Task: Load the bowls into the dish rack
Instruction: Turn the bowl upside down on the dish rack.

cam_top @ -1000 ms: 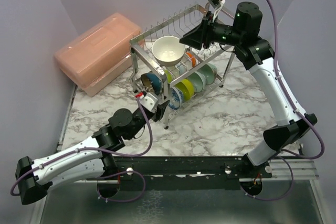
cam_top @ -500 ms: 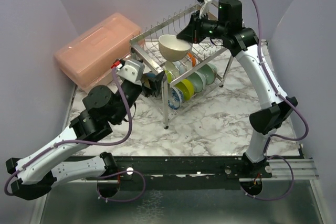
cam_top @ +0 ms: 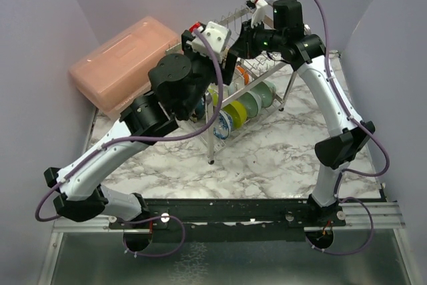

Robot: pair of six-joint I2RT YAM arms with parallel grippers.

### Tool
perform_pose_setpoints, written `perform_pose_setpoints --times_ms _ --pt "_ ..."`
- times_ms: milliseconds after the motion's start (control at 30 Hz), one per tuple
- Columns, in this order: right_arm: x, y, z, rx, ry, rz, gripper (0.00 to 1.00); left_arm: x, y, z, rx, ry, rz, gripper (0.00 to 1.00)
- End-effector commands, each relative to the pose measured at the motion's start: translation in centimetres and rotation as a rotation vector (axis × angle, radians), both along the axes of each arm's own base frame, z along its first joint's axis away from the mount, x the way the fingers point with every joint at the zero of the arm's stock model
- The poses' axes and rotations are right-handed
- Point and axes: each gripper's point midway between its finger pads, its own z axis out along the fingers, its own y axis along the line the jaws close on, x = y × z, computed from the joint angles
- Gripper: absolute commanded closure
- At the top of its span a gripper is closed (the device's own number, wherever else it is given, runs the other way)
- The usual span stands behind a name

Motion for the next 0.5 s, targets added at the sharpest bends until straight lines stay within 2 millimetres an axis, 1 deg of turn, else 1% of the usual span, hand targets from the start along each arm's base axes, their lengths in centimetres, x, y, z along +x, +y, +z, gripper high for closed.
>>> perform_pose_setpoints --times_ms 0,100,167,233,300,400,467 --pt "0.4 -0.1 -3.0 -0.067 0.065 -0.009 0.84 2.4 1.1 -0.7 0.075 0.078 0.075 0.31" --pt "0.4 0.2 -3.2 -0.060 0.072 0.005 0.84 4.5 2.2 -1.2 0.061 0.134 0.096 0.35" --pt "0.5 0.3 -3.4 -0.057 0.079 0.009 0.84 5.6 2.8 -1.4 0.042 0.159 0.090 0.35" --pt "0.5 0.5 -3.7 -0.054 0.091 0.016 0.84 6.3 2.9 -1.7 0.021 0.179 0.061 0.32" --pt "0.5 0.7 -3.9 -0.046 0.102 0.021 0.84 6.8 2.4 -2.0 0.001 0.200 0.016 0.29" --pt "0.3 0.9 -3.7 -0.033 0.108 0.030 0.84 7.9 1.9 -3.1 -0.032 0.250 -0.020 0.26" --pt "0.2 1.0 -3.6 -0.026 0.110 0.035 0.84 8.2 1.0 -3.8 -0.048 0.279 -0.069 0.26"
